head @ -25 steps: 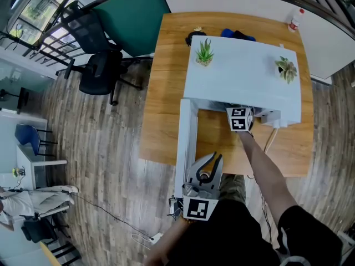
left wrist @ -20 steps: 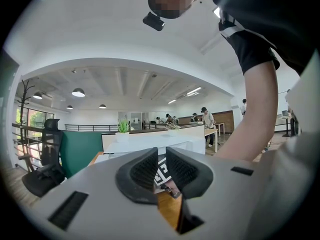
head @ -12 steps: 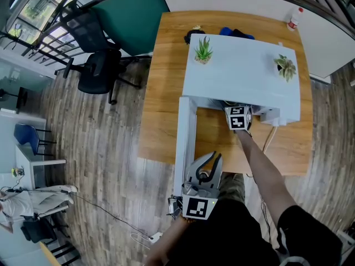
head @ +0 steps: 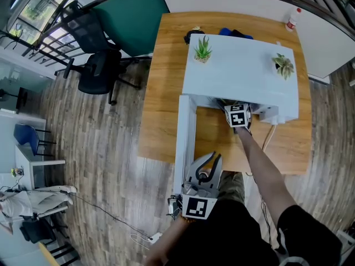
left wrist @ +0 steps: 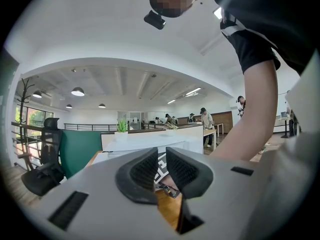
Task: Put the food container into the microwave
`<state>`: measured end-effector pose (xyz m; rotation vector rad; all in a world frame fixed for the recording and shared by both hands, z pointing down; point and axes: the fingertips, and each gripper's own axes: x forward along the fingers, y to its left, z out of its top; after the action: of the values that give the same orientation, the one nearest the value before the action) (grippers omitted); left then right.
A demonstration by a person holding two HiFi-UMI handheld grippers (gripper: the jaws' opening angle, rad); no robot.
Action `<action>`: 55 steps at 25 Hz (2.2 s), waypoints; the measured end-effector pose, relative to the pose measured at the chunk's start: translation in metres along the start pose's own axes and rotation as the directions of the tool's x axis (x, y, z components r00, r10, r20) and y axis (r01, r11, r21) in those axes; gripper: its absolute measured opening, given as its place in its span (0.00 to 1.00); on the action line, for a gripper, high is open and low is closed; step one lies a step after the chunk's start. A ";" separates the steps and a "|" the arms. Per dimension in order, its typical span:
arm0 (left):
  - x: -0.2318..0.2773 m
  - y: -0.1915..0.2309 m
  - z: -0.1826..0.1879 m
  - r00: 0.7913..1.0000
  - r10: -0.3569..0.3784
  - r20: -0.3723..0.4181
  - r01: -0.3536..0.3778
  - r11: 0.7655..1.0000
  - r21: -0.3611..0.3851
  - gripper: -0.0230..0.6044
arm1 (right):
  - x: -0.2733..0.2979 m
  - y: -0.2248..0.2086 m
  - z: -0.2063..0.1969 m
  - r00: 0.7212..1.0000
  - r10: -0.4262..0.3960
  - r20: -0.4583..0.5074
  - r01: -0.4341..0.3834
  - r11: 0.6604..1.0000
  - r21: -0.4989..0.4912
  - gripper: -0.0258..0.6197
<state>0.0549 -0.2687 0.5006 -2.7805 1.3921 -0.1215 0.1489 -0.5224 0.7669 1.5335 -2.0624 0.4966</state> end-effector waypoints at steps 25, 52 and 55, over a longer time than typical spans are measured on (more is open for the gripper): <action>-0.031 -0.009 0.022 0.996 -0.049 0.076 0.047 0.999 0.017 0.14 | -0.051 0.012 0.008 0.998 -0.047 0.049 0.046 0.999 0.017 0.97; -0.088 -0.009 0.063 0.969 -0.076 0.236 0.085 0.996 -0.031 0.14 | -0.164 0.045 0.024 0.979 -0.132 0.156 0.132 0.991 0.012 0.97; -0.091 -0.011 0.065 0.965 -0.095 0.245 0.100 0.995 -0.010 0.14 | -0.175 0.049 0.031 0.974 -0.136 0.181 0.137 0.991 0.009 0.97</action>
<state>0.0149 -0.1892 0.4311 -2.7656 1.2062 0.2283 0.1362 -0.3918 0.6381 1.7612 -2.0696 0.3119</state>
